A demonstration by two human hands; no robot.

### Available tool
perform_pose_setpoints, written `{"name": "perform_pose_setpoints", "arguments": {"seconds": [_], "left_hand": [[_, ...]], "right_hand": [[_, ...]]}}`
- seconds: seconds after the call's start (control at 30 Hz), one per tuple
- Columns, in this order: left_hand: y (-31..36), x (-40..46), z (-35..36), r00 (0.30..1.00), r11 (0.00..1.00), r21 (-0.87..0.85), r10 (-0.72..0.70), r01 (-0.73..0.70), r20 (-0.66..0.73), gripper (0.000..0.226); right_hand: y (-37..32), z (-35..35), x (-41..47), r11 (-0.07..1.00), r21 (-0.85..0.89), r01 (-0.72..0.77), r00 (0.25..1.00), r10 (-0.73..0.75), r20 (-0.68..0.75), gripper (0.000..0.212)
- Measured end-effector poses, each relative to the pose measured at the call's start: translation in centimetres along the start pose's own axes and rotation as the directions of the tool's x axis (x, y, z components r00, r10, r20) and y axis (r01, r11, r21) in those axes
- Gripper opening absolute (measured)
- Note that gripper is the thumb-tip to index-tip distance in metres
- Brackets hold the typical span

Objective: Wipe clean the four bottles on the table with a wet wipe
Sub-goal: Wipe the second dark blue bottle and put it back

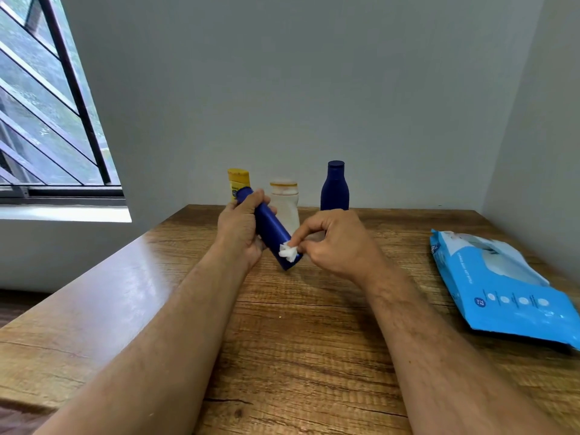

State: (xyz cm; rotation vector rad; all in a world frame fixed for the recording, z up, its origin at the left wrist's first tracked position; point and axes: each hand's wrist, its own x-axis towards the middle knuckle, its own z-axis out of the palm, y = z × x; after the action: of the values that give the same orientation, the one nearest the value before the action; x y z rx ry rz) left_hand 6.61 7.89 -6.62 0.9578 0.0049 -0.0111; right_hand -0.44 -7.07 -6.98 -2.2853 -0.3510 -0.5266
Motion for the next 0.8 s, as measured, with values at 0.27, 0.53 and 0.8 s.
{"name": "perform_pose_setpoints", "arguments": {"seconds": [0.27, 0.53, 0.8], "left_hand": [[-1.4, -1.5, 1.4, 0.992, 0.993, 0.029, -0.115, 0.113, 0.049, 0.031], [-0.7, -1.4, 1.7, 0.996, 0.995, 0.048, -0.083, 0.084, -0.021, 0.026], [-1.2, -0.8, 1.0, 0.998, 0.996, 0.068, -0.046, 0.050, -0.053, 0.044]], "right_hand": [[0.0, -0.1, 0.1, 0.995, 0.103, -0.001, 0.990, 0.016, -0.143, 0.021], [0.0, -0.7, 0.2, 0.987, 0.159, -0.032, 0.988, 0.055, -0.144, 0.015], [0.2, -0.5, 0.0, 0.992, 0.095, -0.087, 0.996, 0.089, -0.015, 0.020]]}}
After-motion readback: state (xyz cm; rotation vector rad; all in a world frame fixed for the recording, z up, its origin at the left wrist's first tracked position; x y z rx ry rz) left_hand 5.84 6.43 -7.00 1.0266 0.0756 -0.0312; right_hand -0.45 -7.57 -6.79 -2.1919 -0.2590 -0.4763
